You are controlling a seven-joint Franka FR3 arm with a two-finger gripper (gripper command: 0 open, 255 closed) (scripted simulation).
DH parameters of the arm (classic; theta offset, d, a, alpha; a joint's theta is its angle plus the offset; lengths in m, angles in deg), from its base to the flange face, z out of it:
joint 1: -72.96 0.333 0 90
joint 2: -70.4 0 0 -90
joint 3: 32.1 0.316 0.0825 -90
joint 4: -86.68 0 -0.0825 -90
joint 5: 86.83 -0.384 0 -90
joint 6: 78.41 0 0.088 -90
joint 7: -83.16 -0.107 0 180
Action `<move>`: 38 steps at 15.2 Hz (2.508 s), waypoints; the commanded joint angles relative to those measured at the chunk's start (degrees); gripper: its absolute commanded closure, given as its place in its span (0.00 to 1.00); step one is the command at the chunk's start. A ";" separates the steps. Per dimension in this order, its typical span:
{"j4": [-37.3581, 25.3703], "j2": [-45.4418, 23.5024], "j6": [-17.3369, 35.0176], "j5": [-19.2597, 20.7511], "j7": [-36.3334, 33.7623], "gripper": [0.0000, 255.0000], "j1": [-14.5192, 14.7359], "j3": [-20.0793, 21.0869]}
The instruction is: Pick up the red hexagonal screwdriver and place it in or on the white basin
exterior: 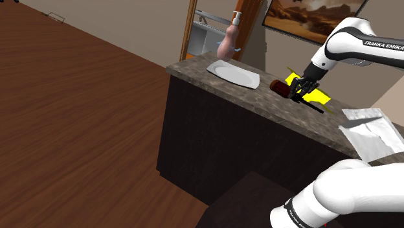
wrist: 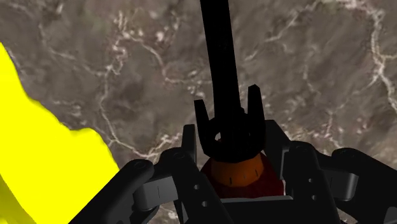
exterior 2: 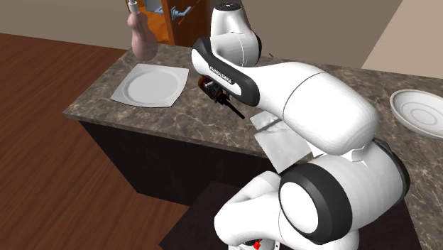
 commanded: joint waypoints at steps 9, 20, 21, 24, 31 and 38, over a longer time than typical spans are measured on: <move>-8.36 -1.21 -7.17 -1.05 0.34 1.00 0.61 0.98; -19.02 -3.96 -15.13 -2.17 0.99 1.00 1.34 1.60; -20.06 -4.28 -15.86 -2.27 1.06 1.00 1.41 1.63; -23.28 -5.32 -18.06 -2.58 1.29 1.00 1.62 1.70; -28.72 -6.01 -22.74 -2.62 2.42 1.00 1.58 1.45; -23.62 4.11 -26.82 1.56 7.42 1.00 -1.56 -0.66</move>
